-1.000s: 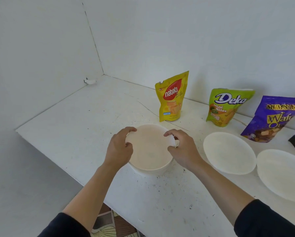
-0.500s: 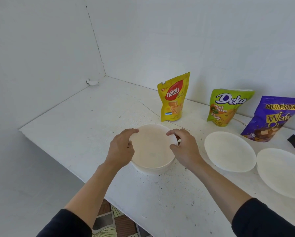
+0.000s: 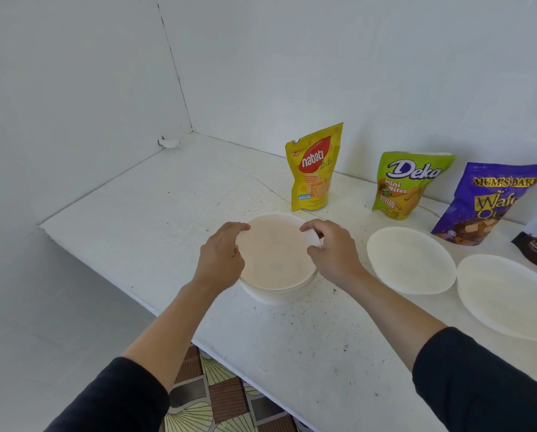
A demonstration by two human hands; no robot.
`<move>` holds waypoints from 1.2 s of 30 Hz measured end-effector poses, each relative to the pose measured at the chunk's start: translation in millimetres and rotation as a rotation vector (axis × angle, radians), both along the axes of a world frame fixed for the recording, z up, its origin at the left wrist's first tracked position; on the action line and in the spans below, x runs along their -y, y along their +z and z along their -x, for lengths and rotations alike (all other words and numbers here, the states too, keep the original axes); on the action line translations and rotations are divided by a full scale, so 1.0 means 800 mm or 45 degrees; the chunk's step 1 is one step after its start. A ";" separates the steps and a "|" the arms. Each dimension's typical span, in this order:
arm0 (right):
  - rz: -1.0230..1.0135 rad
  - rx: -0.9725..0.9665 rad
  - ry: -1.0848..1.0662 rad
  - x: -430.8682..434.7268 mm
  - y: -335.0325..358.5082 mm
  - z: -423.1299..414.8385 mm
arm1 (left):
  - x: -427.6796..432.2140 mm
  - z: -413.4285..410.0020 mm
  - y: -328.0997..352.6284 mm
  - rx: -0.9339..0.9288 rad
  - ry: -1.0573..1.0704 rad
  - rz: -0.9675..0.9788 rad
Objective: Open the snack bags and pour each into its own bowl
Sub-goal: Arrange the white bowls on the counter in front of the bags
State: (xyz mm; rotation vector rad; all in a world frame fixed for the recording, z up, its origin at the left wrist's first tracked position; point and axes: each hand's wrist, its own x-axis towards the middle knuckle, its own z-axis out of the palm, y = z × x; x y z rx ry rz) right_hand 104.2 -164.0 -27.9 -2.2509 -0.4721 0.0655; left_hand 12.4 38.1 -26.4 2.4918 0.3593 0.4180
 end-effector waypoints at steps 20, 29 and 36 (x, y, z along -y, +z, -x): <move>0.055 -0.056 0.032 0.009 0.027 0.007 | 0.005 -0.002 0.015 -0.029 -0.066 0.162; -0.211 -0.075 0.028 0.027 0.055 0.006 | 0.013 -0.014 0.062 0.058 -0.121 0.335; -0.433 -0.117 -0.127 0.107 0.074 0.012 | 0.077 -0.039 0.085 0.110 -0.258 0.514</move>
